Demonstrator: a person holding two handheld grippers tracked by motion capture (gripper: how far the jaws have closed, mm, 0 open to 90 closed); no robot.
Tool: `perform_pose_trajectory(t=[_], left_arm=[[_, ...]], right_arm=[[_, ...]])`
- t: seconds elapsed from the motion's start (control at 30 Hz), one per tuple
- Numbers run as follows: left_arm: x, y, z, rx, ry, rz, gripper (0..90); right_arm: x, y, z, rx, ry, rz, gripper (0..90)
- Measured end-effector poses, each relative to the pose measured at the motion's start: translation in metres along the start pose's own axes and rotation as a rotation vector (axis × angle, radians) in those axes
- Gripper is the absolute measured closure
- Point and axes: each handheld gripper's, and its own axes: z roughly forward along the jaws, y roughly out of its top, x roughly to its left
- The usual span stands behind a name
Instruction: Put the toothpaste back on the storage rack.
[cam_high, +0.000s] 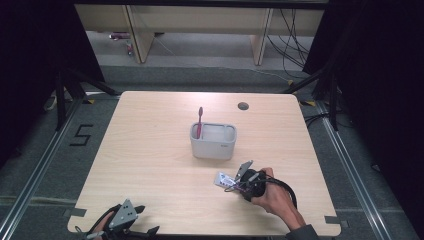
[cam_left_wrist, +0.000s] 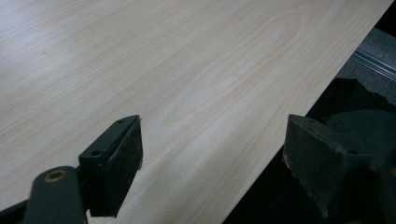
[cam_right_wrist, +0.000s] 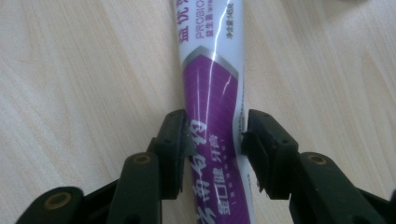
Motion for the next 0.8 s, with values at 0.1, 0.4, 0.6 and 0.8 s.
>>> perform_pose_trajectory(t=[0.1,0.4,0.6,0.8], left_arm=[[0.0,0.0,0.0,0.0,0.002,0.0,19.5],[-0.002,0.0,0.0,-0.012,-0.016,-0.021,19.5],[-0.002,0.0,-0.001,-0.004,-0.018,-0.005,19.5],[-0.002,0.0,-0.001,-0.006,-0.014,-0.011,19.5]], right_arm=[[-0.002,0.002,0.001,0.001,0.01,-0.001,61.0],[-0.006,0.01,0.001,0.032,0.017,0.023,65.1],[-0.01,0.011,0.002,0.046,0.025,0.027,66.2],[-0.017,0.012,0.004,0.06,0.041,0.044,70.7]])
